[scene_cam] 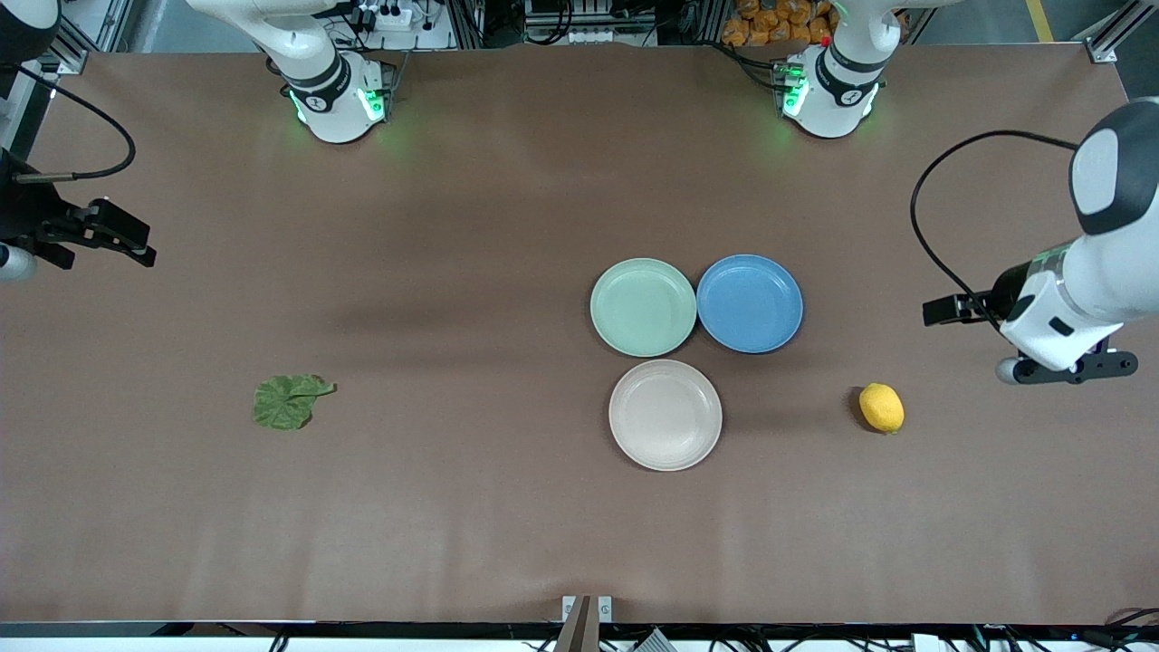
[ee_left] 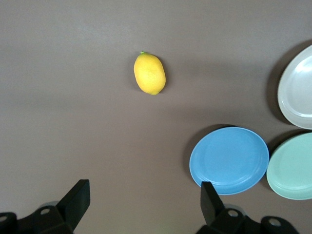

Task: Place lemon and lettuce in plates
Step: 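Reach the left gripper to the lemon while the right gripper reaches the lettuce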

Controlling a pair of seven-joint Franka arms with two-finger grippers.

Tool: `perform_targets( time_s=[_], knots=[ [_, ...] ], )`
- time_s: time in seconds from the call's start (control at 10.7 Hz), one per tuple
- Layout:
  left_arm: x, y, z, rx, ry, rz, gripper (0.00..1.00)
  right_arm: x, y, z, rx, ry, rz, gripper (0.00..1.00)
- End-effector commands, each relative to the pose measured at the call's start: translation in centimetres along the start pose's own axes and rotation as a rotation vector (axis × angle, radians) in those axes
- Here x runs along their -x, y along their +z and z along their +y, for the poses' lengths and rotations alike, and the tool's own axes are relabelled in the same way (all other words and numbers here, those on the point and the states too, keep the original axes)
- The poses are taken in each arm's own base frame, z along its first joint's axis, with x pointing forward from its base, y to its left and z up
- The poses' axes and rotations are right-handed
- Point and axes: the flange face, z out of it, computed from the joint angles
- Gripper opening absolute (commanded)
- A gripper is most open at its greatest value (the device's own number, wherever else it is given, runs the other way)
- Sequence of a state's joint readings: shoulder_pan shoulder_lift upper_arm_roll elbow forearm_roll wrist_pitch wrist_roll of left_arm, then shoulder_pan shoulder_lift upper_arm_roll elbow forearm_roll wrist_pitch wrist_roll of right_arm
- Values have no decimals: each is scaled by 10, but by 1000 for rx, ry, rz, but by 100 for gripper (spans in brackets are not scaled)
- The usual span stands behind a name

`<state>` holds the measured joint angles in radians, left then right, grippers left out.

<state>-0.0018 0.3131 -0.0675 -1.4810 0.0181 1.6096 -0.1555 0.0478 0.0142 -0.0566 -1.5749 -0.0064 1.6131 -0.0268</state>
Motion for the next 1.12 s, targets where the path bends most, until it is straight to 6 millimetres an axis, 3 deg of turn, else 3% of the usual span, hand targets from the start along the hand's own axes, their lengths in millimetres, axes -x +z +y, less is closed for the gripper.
perform_targets(
  time_s=[0.0,0.37,0.56,0.65,0.84,1.03],
  knots=[
    [-25,23,-7,8,-16,7,100,4,-1,4,2,6,-3,100],
    [-61,98,-17,16,-47,-43,100,-2,9,8,-3,10,-18,100],
    [-77,145,-22,19,-61,-82,100,-15,32,15,-1,7,-48,100],
    [-80,157,-19,17,-69,-87,100,-16,40,16,-9,10,-63,100],
    [-86,169,-22,19,-73,-77,100,-26,69,17,-15,14,-97,100],
    [-96,189,-19,27,-101,-50,100,-35,125,24,-15,26,-108,100]
  ],
)
